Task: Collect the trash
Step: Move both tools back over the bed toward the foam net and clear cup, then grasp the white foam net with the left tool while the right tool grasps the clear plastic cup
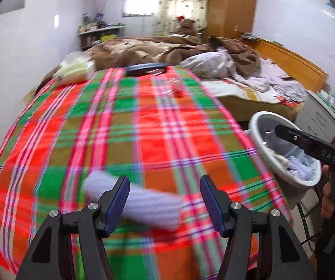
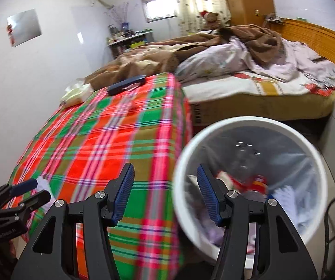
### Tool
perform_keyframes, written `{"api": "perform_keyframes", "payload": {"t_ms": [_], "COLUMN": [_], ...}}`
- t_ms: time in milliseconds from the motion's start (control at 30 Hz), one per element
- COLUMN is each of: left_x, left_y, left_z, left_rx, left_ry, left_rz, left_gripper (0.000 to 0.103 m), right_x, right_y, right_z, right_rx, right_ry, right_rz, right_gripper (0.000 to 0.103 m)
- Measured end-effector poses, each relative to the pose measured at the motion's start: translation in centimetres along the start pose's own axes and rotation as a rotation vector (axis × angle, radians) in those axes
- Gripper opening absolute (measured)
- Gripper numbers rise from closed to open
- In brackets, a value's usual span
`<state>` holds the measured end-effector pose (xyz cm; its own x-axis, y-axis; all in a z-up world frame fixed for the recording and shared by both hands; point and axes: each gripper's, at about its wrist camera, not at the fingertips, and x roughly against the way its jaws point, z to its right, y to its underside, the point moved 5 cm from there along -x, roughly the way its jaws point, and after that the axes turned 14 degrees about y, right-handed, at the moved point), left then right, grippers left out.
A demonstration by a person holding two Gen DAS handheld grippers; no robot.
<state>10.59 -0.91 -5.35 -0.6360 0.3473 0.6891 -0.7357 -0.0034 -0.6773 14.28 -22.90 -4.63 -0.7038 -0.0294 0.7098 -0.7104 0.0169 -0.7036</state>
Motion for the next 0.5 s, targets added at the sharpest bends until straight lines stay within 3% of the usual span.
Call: {"api": "perform_keyframes", "payload": {"t_ms": [200, 367, 500], "left_x": [0.1, -1.5, -2.8], "left_y": [1.3, 1.3, 0.5], "left_z": [-3.7, -5.2, -5.2], "left_rx": [0.113, 0.222, 0.227], "left_ry": [-0.026, 0.054, 0.071], "left_rz": [-0.014, -0.023, -0.015], "left_gripper": [0.063, 0.063, 0.063], "right_x": [-1.0, -1.5, -2.0], "right_y": [-0.1, -0.3, -0.6], "right_z": [-2.9, -4.3, -4.5], "right_rx": [0.041, 0.076, 0.089], "right_ry": [-0.047, -0.056, -0.044], "right_rz": [-0.016, -0.026, -0.037], "right_gripper": [0.057, 0.057, 0.057]}}
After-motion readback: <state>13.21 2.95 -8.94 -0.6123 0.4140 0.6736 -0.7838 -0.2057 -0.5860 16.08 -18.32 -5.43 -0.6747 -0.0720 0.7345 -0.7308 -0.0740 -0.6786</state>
